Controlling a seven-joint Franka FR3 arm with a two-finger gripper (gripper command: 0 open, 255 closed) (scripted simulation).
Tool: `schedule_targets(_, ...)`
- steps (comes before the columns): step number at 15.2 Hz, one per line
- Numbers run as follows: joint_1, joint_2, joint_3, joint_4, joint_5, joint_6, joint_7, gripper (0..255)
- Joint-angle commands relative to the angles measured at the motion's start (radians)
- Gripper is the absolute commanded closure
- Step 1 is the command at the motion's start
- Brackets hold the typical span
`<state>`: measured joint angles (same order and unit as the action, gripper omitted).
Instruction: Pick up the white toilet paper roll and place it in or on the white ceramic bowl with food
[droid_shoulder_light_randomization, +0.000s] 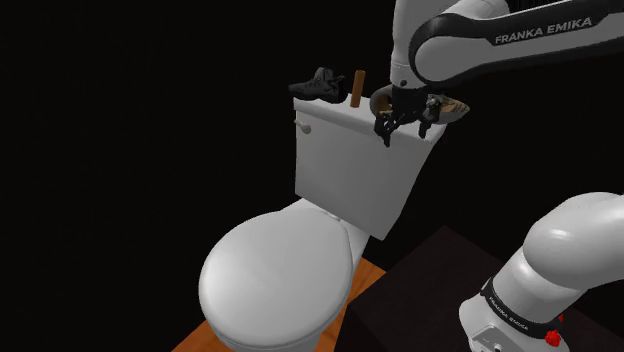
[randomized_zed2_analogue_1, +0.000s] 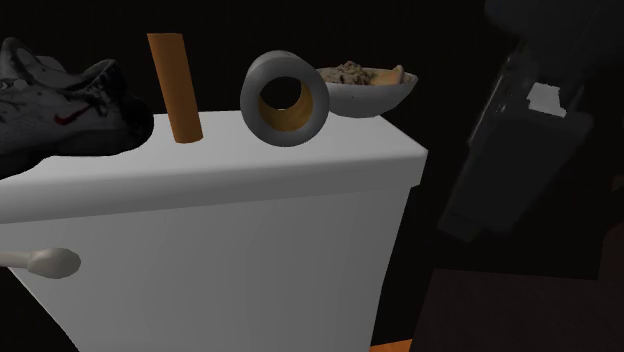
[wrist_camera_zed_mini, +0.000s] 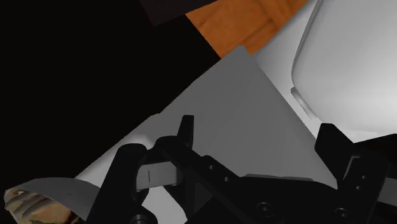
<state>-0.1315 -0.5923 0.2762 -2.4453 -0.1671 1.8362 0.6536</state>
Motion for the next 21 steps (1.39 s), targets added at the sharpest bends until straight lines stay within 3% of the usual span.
schedule_targets(1,-0.050,0.061,0.076,0.019,-0.090,0.069,0.138,0)
schedule_targets(5,-0.167,0.207,0.234,0.101,-0.316,0.111,0.434,0)
schedule_targets(8,-0.251,0.342,0.346,0.196,-0.520,0.059,0.667,0)
schedule_targets(12,-0.304,0.565,0.455,0.359,-0.807,-0.136,0.947,0)
schedule_targets(15,-0.268,0.744,0.469,0.498,-1.009,-0.336,1.099,0)
schedule_targets(21,-0.287,0.743,0.436,0.472,-1.036,-0.290,1.108,0)
